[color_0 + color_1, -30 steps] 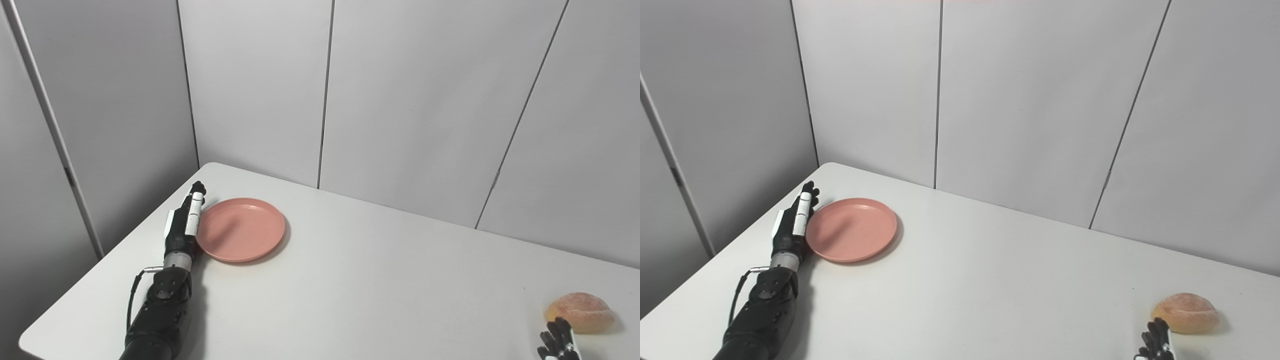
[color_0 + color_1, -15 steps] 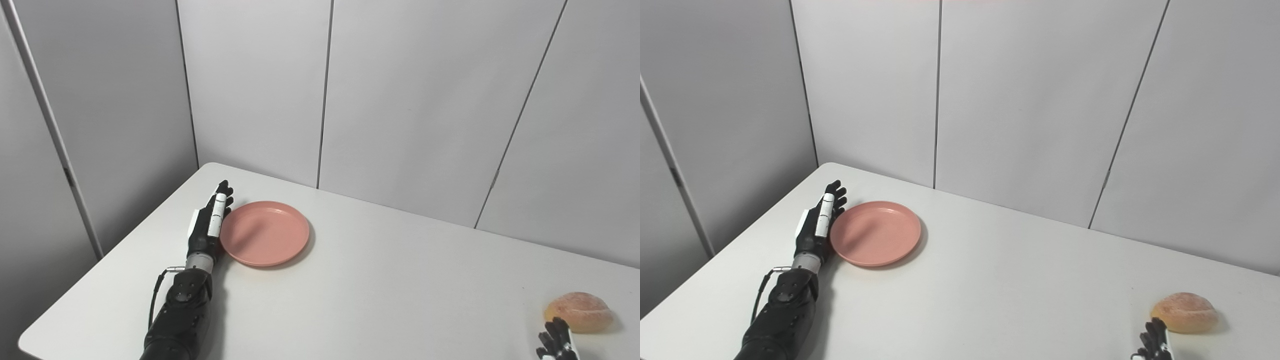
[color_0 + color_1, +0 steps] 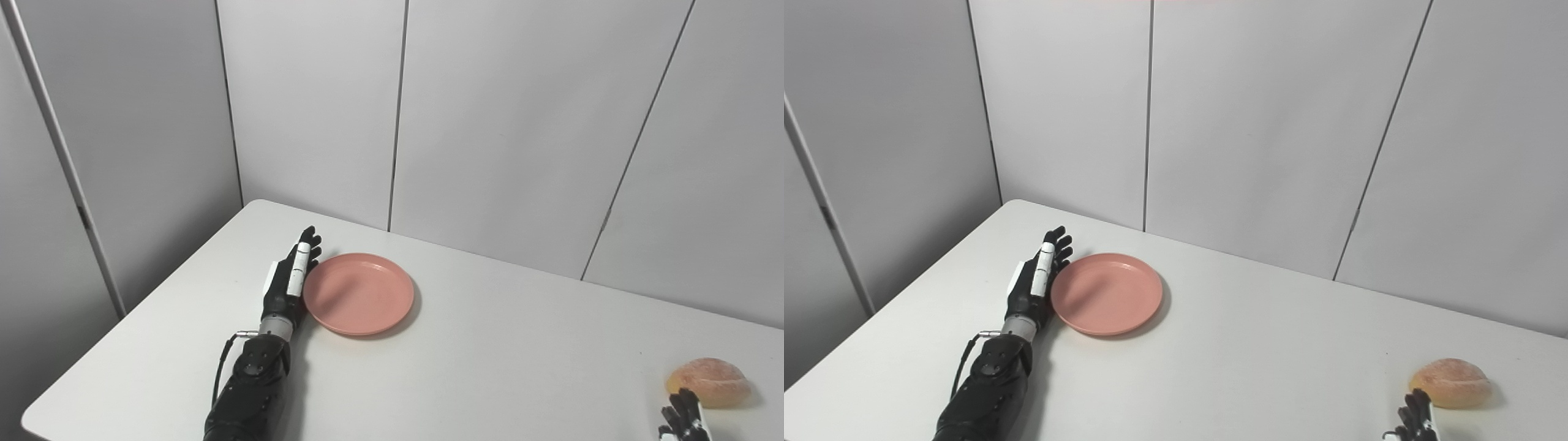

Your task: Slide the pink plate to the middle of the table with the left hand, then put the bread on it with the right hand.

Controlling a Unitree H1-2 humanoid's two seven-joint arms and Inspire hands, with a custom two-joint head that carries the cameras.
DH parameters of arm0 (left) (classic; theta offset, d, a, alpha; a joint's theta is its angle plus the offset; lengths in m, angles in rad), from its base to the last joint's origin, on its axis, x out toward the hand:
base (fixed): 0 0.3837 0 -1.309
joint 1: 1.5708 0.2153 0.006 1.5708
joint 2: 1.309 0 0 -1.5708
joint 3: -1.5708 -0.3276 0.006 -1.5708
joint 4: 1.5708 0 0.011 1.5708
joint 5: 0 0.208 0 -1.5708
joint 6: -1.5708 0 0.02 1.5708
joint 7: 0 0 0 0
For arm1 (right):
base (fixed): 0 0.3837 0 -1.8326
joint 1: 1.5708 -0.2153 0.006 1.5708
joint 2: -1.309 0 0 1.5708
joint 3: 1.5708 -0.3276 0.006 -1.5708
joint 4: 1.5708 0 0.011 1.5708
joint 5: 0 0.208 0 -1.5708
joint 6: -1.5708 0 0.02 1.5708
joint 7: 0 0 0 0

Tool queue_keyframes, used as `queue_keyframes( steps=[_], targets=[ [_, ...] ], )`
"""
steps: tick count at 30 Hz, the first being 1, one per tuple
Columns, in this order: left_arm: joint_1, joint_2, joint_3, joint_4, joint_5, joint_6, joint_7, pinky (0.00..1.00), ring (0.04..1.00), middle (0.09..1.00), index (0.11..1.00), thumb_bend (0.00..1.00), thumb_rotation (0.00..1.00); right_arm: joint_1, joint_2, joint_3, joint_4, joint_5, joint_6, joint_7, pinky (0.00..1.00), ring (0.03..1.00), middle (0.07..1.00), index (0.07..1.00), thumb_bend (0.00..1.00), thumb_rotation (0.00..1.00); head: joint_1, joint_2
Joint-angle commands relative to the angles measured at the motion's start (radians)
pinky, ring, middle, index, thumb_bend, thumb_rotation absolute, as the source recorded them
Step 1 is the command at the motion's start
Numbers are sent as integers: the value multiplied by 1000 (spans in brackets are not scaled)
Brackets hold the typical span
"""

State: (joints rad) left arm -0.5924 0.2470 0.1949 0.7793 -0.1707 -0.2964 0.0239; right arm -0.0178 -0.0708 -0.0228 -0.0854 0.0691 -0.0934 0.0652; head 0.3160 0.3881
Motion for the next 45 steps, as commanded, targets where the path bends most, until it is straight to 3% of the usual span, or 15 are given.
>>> queue_keyframes(
  steps=[1,8,15,21,31,34,44,45],
  targets=[
    [-26,6,-1,-32,13,-4,8,953,934,927,909,745,1000,-12,2,-3,-42,0,2,-5,1000,1000,1000,1000,350,780,0,2],
    [-27,-28,-15,-48,25,8,15,935,925,921,910,745,1000,-13,2,-6,-34,6,-7,-5,1000,1000,1000,1000,364,739,-4,8],
    [-19,-56,-25,-84,31,48,14,949,932,922,902,749,1000,-15,-1,-5,-26,-10,-13,-7,1000,1000,1000,1000,399,783,-12,14],
    [-18,-75,-37,-101,36,60,16,946,930,924,900,748,1000,-15,1,-5,-21,-2,-16,-5,1000,1000,1000,1000,425,760,-35,23],
    [-18,-127,-70,-116,33,63,-1,920,923,920,899,738,1000,-22,4,-2,19,-15,-58,-6,1000,994,992,1000,462,760,-109,47],
    [-15,-141,-77,-124,26,68,-10,933,929,926,907,745,1000,-26,7,1,39,-9,-71,0,1000,991,992,1000,521,756,-129,55],
    [-11,-170,-107,-134,38,87,-22,924,922,924,909,755,1000,-27,14,11,60,-56,-104,-17,1000,967,971,986,632,783,-235,84],
    [-13,-173,-108,-131,36,87,-26,924,922,921,907,756,1000,-30,18,12,66,-58,-110,-19,1000,964,968,984,634,780,-281,85]
  ],
)
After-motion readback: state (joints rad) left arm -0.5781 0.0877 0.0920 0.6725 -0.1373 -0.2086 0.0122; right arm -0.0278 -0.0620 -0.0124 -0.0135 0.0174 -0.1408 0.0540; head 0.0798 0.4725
